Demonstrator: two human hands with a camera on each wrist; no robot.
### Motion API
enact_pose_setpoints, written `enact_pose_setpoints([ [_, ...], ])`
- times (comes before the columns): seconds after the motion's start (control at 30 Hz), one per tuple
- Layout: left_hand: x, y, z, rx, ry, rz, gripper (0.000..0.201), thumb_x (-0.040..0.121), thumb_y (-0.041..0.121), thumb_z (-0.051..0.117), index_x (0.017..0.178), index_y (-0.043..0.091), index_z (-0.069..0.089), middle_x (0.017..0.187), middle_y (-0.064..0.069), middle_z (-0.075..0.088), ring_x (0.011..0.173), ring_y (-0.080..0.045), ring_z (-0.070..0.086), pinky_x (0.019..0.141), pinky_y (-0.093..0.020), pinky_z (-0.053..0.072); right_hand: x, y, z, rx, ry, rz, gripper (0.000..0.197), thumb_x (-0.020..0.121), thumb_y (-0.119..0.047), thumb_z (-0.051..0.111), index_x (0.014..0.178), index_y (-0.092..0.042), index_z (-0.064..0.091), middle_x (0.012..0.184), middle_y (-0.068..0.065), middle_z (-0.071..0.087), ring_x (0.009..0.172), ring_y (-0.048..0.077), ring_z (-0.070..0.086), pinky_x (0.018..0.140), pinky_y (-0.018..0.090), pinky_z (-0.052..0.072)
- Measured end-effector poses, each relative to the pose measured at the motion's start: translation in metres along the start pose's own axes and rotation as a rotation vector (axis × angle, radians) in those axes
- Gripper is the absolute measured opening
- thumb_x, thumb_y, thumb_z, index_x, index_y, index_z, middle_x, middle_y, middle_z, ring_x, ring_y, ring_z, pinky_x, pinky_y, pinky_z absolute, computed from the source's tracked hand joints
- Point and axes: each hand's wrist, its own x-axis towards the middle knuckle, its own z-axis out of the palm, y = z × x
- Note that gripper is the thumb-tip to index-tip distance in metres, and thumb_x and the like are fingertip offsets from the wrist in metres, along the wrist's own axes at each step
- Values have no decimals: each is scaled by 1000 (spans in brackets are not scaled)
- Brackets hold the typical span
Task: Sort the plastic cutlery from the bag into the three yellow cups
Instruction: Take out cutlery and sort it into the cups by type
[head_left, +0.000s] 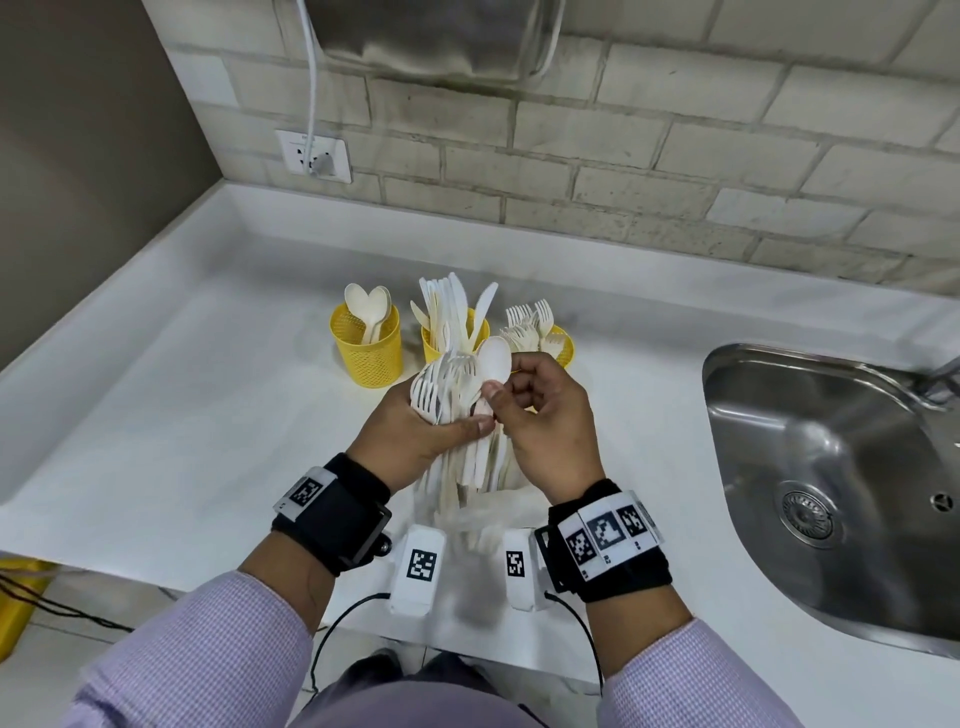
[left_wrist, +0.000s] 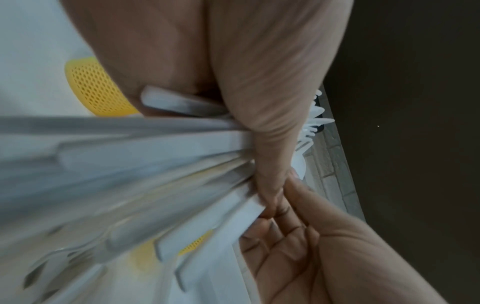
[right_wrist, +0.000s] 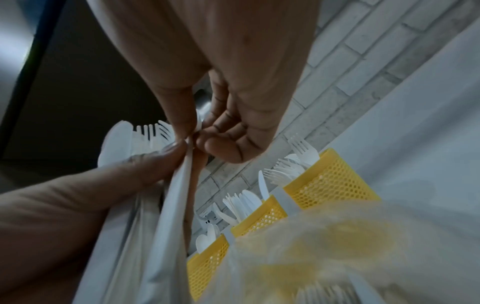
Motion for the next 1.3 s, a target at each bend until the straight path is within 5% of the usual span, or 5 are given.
enact_pose_setpoints([
  [0.3, 4, -1, 6, 70, 65, 82, 43, 80, 10, 85, 119, 13, 69, 113, -4, 77, 110, -23, 72, 97, -44, 56, 0, -4, -2, -25, 43, -50, 11, 90, -13, 76, 100, -13, 71, 92, 6, 72, 83, 18, 67, 73, 26, 55],
  [0.47, 11, 6, 5, -57, 87, 62, 39, 79, 11, 86, 115, 5, 71, 112, -18, 75, 109, -35, 71, 99, -56, 54, -3, 6, -10, -23, -330, 72, 64, 85, -41, 74, 142, -23, 50, 130, -2, 62, 116, 7, 64, 97, 27, 54],
  [0.57, 15, 12, 10, -135, 89, 32, 42, 77, 9, 83, 114, -2, 69, 113, -26, 72, 106, -36, 71, 99, -55, 54, -10, 7, -4, -69, -514, 76, 57, 87, -10, 74, 134, -28, 47, 124, 0, 67, 115, 7, 65, 98, 27, 53],
  [1.1, 15, 15, 23, -170, 85, 46, 23, 94, 4, 67, 117, 2, 67, 105, -2, 77, 102, -18, 72, 90, -31, 54, -12, 6, 16, -178, -375, -58, 79, 93, -12, 66, 154, -19, 16, 135, -6, 62, 120, 4, 62, 100, 26, 53],
  [1.3, 15, 13, 27, -216, 130, 66, 45, 83, 5, 80, 125, 9, 66, 122, -16, 72, 118, -32, 67, 105, -49, 50, -11, 8, 11, -236, -391, -86, 87, 90, -9, 61, 160, -22, 11, 144, -7, 57, 126, 6, 58, 106, 31, 50],
])
